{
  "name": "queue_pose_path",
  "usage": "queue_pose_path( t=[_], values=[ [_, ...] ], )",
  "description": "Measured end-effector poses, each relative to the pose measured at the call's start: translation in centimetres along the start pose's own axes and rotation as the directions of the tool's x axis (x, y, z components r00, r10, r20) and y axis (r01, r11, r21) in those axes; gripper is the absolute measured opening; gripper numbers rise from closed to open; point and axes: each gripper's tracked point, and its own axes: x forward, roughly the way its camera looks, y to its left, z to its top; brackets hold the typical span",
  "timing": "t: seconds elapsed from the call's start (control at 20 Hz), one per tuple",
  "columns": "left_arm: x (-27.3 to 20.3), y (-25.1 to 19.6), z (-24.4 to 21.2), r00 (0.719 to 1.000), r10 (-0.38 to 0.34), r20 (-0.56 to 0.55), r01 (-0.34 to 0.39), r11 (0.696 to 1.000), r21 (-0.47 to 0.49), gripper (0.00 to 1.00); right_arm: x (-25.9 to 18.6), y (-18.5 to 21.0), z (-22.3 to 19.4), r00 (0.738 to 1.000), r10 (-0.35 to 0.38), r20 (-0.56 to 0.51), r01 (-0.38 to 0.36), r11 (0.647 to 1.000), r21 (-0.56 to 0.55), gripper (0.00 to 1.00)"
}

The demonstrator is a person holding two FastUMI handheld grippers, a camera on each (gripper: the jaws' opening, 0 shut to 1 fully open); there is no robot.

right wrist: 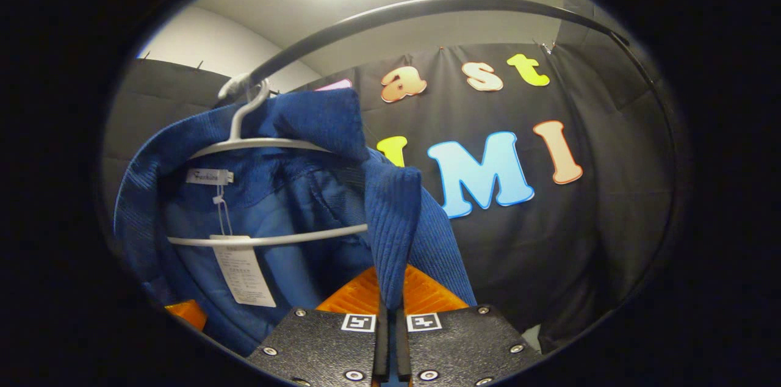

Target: Grasp the clothes on the hanger with both hands and then place them into the laundry hamper below.

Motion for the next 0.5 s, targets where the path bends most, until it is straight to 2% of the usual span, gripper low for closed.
queue_pose_path(
  t=[0.05,0.1,0.15,0.2,0.25,0.5],
  values=[
    [-0.1,-0.6,0.0,1.000,-0.031,-0.003,0.031,0.999,-0.011,0.48,-0.4,0.1,0.4,1.000,0.007,0.015,-0.006,1.000,-0.025,0.04],
    [0.6,0.2,-0.2,1.000,0.010,0.005,-0.010,1.000,-0.004,0.48,-0.7,0.2,1.1,0.999,0.009,0.039,-0.007,0.999,-0.050,0.02],
    [-0.2,1.8,0.5,0.998,0.060,0.013,-0.060,0.998,0.003,0.20,-1.2,0.1,2.0,0.998,0.008,0.063,-0.003,0.997,-0.076,0.00],
    [-0.7,2.3,0.4,0.997,0.074,0.015,-0.074,0.997,0.001,0.14,-1.5,0.1,2.9,0.996,0.014,0.084,-0.006,0.995,-0.100,0.02],
    [-0.8,2.1,0.6,0.998,0.055,0.015,-0.054,0.998,-0.011,0.09,-1.9,0.1,4.0,0.994,0.016,0.110,-0.003,0.993,-0.118,0.02],
    [-2.6,4.0,4.3,0.995,0.058,0.078,-0.059,0.998,0.013,0.09,-2.1,-1.1,9.0,0.972,-0.014,0.234,0.055,0.984,-0.169,0.02]
  ],
)
